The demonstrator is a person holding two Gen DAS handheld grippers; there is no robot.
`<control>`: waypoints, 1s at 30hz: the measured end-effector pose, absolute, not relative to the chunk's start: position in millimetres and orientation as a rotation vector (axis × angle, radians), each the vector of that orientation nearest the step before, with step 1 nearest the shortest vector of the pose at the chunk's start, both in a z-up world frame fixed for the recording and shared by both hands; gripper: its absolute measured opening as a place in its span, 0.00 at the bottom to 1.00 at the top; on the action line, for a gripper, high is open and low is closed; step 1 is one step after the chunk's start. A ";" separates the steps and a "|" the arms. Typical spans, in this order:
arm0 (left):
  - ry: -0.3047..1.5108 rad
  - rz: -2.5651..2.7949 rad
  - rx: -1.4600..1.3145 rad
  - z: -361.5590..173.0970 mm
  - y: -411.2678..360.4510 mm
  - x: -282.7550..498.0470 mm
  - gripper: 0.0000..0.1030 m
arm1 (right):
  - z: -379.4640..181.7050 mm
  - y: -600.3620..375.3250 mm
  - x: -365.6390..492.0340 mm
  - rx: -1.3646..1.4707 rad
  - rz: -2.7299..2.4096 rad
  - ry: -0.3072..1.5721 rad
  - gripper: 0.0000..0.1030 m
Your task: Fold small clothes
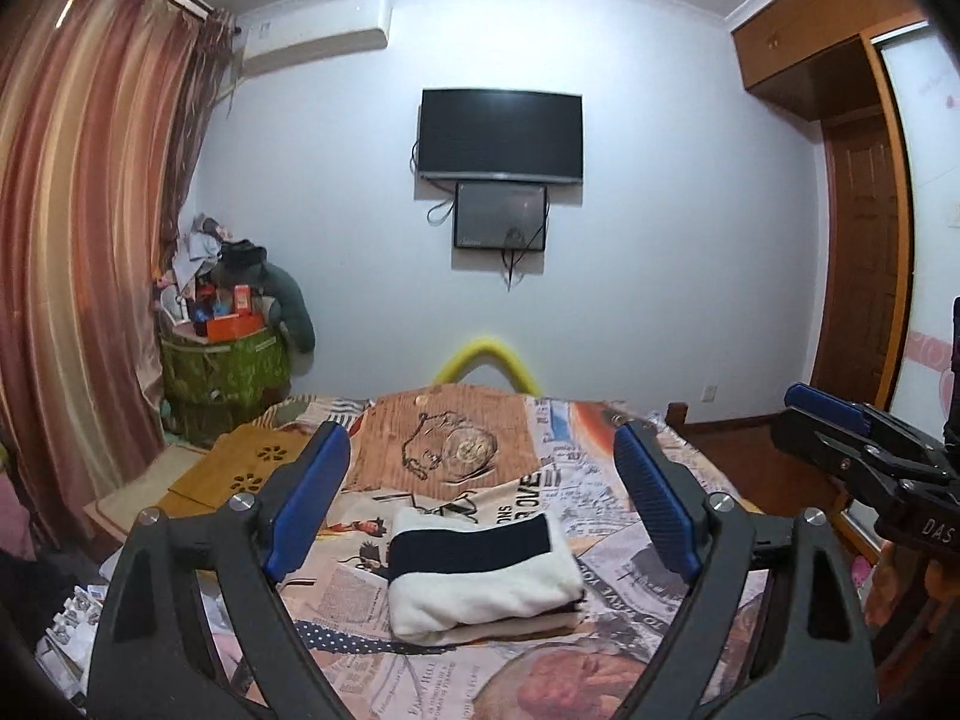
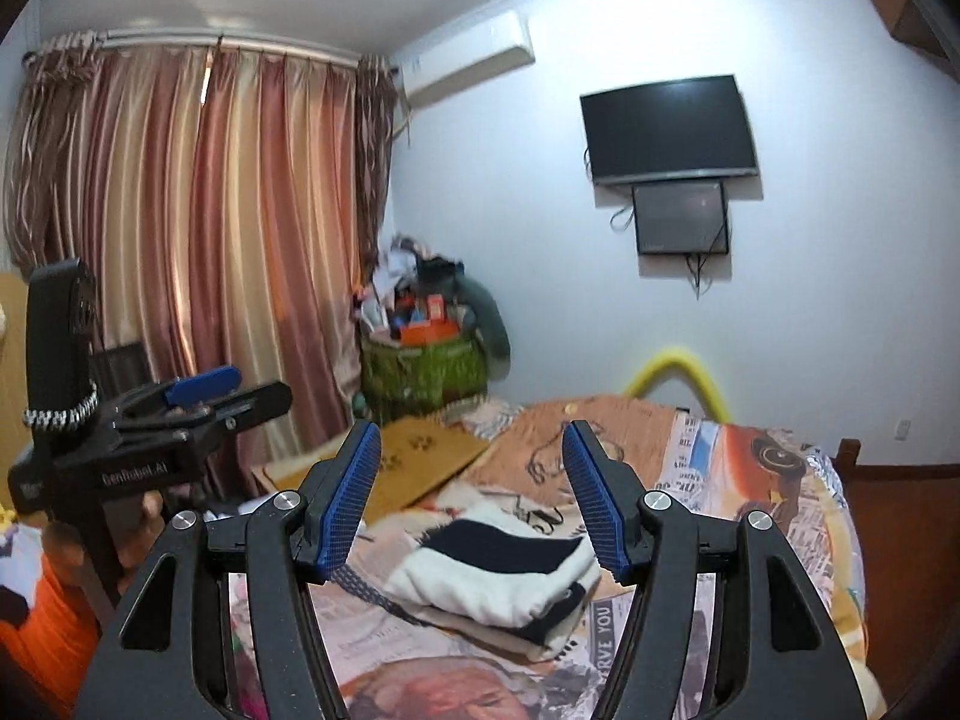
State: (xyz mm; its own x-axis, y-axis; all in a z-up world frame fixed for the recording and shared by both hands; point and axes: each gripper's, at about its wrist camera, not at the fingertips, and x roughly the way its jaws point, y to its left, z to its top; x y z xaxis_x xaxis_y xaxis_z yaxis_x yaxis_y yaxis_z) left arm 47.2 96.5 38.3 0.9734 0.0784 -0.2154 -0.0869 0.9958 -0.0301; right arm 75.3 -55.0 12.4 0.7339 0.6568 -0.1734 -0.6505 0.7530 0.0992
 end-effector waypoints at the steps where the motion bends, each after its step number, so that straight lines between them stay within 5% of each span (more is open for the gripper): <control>1: 0.207 0.085 -0.041 39.2 93.4 41.5 0.89 | 13.0 -56.9 71.2 0.039 0.713 0.196 0.58; 6: 0.181 0.093 -0.054 41.8 81.8 22.6 1.00 | 7.5 -57.5 70.1 0.024 0.649 0.188 0.76; 13: 0.177 0.091 -0.051 40.6 77.3 18.3 1.00 | 7.6 -60.7 66.1 0.012 0.594 0.176 0.97; 30: 0.210 0.096 -0.087 31.1 81.0 24.2 1.00 | 1.9 -65.6 59.7 0.008 0.580 0.175 0.99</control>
State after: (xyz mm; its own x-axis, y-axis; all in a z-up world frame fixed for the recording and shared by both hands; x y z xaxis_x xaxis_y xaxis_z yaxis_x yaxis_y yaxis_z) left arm 24.2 81.0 31.1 0.9736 0.0860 -0.2117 -0.1040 0.9917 -0.0758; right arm 59.7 -65.6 1.9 0.8219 0.5459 -0.1625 -0.5446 0.8368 0.0566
